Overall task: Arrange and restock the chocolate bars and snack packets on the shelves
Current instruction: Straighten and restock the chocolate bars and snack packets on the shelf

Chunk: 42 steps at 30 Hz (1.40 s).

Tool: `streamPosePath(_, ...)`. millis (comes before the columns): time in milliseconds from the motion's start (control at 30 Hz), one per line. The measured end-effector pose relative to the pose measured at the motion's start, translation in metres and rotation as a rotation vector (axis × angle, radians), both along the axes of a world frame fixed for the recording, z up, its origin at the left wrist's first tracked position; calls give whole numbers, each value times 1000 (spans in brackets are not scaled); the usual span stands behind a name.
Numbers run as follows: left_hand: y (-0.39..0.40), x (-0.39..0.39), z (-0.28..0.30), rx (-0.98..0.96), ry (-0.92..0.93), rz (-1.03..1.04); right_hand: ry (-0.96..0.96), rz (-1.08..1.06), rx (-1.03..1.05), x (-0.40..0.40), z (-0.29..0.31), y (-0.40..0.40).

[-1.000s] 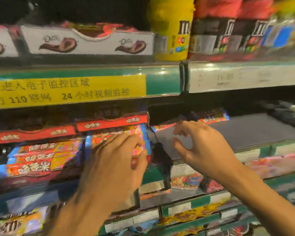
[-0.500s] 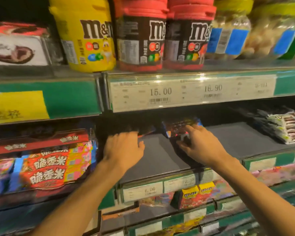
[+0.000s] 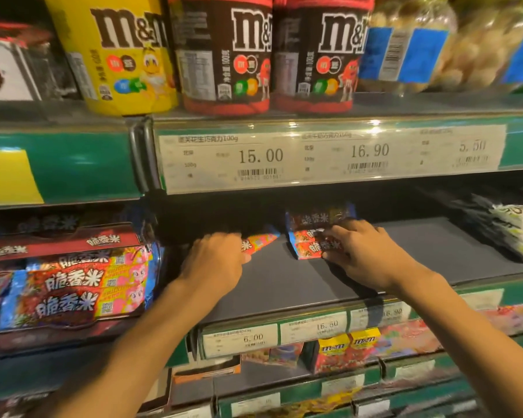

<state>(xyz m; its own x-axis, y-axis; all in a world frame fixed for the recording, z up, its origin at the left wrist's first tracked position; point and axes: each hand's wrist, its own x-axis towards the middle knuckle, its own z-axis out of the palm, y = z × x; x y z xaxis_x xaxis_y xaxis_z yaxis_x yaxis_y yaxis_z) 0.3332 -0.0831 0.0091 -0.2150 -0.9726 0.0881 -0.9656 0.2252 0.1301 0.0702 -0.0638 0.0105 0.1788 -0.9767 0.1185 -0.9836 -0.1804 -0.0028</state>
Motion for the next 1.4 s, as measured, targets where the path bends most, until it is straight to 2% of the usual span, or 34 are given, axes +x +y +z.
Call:
streamPosePath(167, 16, 0, -1, -53, -22, -29, -39, 45, 23, -3, 2, 9)
streamPosePath(333, 30, 0, 4, -136, -46, -53, -20, -2, 34, 2, 1, 20)
streamPosePath(433, 42, 7, 15, -206, -3, -115, -103, -40, 40, 8, 5, 31)
streamPosePath(533, 63, 23, 27, -308, 72, -161, -167, -35, -33, 21, 14, 46)
streamPosePath(667, 100, 62, 45, -436, 166, -209, -214, 76, -220, 60, 30, 72)
streamPosePath(800, 131, 115, 60, -528, 218, -141, -219, 198, -376, 116, 46, 89)
streamPosePath(900, 138, 164, 62, -556, 220, -71, -269, 263, -418, 157, 56, 98)
streamPosePath(1033, 134, 233, 60, -563, 178, 60, -246, 311, -475, 207, 66, 103)
streamPosePath(1300, 117, 320, 74, -493, -17, 243, -175, 305, -476, 286, 76, 82)
streamPosePath(1400, 111, 331, 80, -441, 44, 308, -122, 282, -469, 304, 83, 69)
